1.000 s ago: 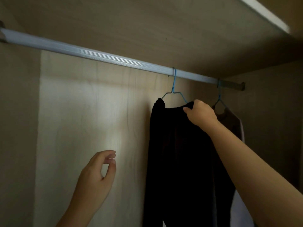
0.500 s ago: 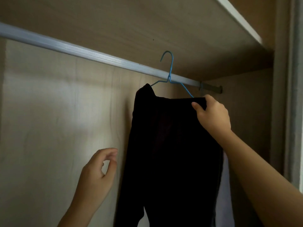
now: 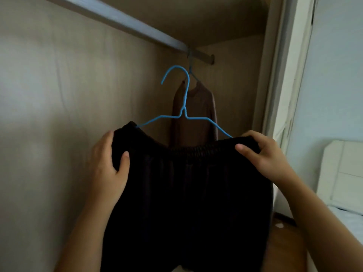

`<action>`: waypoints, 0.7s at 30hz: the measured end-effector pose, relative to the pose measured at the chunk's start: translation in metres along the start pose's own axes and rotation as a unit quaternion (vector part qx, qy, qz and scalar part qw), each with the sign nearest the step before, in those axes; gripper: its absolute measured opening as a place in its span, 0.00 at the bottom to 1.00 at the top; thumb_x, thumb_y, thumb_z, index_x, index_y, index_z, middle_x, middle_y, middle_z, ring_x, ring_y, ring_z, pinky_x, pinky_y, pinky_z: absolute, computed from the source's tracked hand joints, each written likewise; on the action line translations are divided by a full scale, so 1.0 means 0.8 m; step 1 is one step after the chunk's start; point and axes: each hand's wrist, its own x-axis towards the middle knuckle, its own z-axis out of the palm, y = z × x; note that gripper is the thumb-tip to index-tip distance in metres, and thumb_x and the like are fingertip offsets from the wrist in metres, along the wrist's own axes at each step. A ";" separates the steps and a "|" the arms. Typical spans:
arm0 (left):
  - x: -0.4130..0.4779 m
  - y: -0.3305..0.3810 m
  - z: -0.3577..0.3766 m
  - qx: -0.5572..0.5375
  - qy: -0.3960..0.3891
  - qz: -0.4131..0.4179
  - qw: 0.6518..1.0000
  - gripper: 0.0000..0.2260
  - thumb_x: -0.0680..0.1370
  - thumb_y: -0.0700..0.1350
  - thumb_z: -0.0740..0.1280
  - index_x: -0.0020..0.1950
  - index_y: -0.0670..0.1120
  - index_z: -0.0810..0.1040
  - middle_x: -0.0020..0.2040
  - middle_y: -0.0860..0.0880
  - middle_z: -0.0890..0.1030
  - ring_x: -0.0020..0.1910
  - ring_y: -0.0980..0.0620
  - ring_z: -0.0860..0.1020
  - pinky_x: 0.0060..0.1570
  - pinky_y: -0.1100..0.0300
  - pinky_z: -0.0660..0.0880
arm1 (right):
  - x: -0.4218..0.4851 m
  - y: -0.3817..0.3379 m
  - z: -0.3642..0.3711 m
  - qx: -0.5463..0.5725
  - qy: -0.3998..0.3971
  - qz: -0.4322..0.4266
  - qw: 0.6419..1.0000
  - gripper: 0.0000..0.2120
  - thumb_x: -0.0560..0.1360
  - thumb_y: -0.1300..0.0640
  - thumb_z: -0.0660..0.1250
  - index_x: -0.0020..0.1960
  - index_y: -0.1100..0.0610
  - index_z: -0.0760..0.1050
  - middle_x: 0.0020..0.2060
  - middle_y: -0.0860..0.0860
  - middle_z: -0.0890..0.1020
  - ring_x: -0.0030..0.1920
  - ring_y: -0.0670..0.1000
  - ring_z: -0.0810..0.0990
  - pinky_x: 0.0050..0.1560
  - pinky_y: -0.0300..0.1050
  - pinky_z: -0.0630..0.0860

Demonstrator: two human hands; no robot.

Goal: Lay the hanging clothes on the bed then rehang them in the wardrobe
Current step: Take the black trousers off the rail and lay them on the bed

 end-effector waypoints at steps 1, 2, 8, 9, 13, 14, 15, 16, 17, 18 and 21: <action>-0.007 -0.006 0.008 0.013 -0.016 -0.008 1.000 0.28 0.73 0.49 0.60 0.70 0.39 0.64 0.68 0.38 0.70 0.66 0.40 0.68 0.66 0.53 0.62 | -0.012 0.006 -0.006 0.010 -0.011 0.010 1.000 0.08 0.67 0.45 0.67 0.37 0.49 0.73 0.32 0.42 0.78 0.32 0.42 0.75 0.33 0.32 0.69; -0.015 -0.014 0.016 0.018 -0.036 -0.023 0.999 0.29 0.73 0.51 0.60 0.71 0.39 0.62 0.68 0.37 0.69 0.67 0.39 0.67 0.67 0.49 0.62 | -0.024 0.013 -0.011 0.023 -0.021 0.021 0.999 0.11 0.65 0.42 0.67 0.37 0.48 0.73 0.32 0.43 0.78 0.31 0.42 0.75 0.34 0.33 0.70; -0.087 -0.056 0.063 -0.081 -0.198 -0.131 0.968 0.13 0.75 0.43 0.66 0.57 0.38 0.74 0.49 0.37 0.77 0.52 0.37 0.75 0.49 0.64 0.69 | -0.109 0.043 -0.037 -0.002 -0.072 0.122 0.990 0.09 0.67 0.47 0.67 0.40 0.53 0.76 0.32 0.49 0.80 0.34 0.42 0.77 0.36 0.31 0.71; -0.103 -0.057 0.069 -0.091 -0.232 -0.140 0.958 0.11 0.74 0.42 0.66 0.53 0.38 0.75 0.45 0.40 0.77 0.49 0.38 0.76 0.44 0.71 0.68 | -0.127 0.049 -0.040 -0.017 -0.083 0.148 0.985 0.05 0.68 0.49 0.66 0.39 0.50 0.75 0.33 0.45 0.80 0.34 0.40 0.78 0.36 0.28 0.70; -0.180 -0.065 0.082 -0.119 -0.385 -0.174 0.899 0.03 0.72 0.52 0.68 0.39 0.56 0.76 0.35 0.52 0.77 0.40 0.44 0.77 0.38 0.62 0.72 | -0.216 0.077 -0.048 -0.061 -0.100 0.262 0.958 0.04 0.69 0.51 0.69 0.39 0.46 0.73 0.35 0.36 0.80 0.37 0.35 0.77 0.38 0.26 0.70; -0.198 -0.066 0.082 -0.123 -0.415 -0.180 0.883 0.06 0.67 0.59 0.67 0.38 0.59 0.76 0.34 0.53 0.78 0.39 0.46 0.77 0.38 0.56 0.71 | -0.241 0.083 -0.050 -0.065 -0.101 0.297 0.947 0.06 0.71 0.53 0.70 0.38 0.47 0.73 0.35 0.37 0.80 0.37 0.35 0.77 0.38 0.26 0.71; -0.217 -0.071 0.083 -0.117 -0.444 -0.190 0.868 0.10 0.63 0.64 0.64 0.38 0.61 0.76 0.32 0.52 0.79 0.38 0.48 0.78 0.38 0.55 0.71 | -0.268 0.088 -0.052 -0.067 -0.102 0.332 0.935 0.07 0.71 0.55 0.70 0.38 0.47 0.74 0.34 0.39 0.80 0.37 0.35 0.77 0.38 0.26 0.71; -0.235 -0.073 0.084 -0.121 -0.470 -0.197 0.852 0.13 0.60 0.66 0.62 0.38 0.62 0.76 0.33 0.52 0.80 0.37 0.50 0.78 0.38 0.57 0.71 | -0.296 0.091 -0.054 -0.067 -0.103 0.369 0.921 0.06 0.71 0.56 0.70 0.38 0.49 0.74 0.32 0.43 0.80 0.35 0.36 0.77 0.37 0.27 0.71; -0.252 -0.071 0.085 -0.127 -0.489 -0.203 0.839 0.14 0.59 0.66 0.63 0.38 0.60 0.76 0.35 0.54 0.81 0.37 0.52 0.78 0.38 0.60 0.71 | -0.324 0.092 -0.055 -0.067 -0.103 0.404 0.907 0.05 0.71 0.56 0.70 0.38 0.52 0.75 0.31 0.46 0.80 0.34 0.37 0.77 0.36 0.28 0.71; -0.267 -0.070 0.085 -0.133 -0.507 -0.210 0.825 0.13 0.60 0.64 0.65 0.37 0.58 0.77 0.36 0.54 0.81 0.37 0.53 0.79 0.36 0.64 0.71 | -0.350 0.092 -0.054 -0.068 -0.100 0.436 0.892 0.04 0.71 0.56 0.70 0.40 0.55 0.76 0.32 0.48 0.80 0.34 0.39 0.77 0.36 0.30 0.71; -0.308 -0.059 0.085 -0.137 -0.552 -0.223 0.792 0.05 0.68 0.53 0.71 0.38 0.56 0.77 0.35 0.56 0.81 0.41 0.53 0.78 0.35 0.71 0.69 | -0.425 0.086 -0.049 -0.071 -0.076 0.522 0.847 0.08 0.71 0.55 0.70 0.42 0.60 0.77 0.35 0.55 0.80 0.36 0.48 0.78 0.39 0.40 0.72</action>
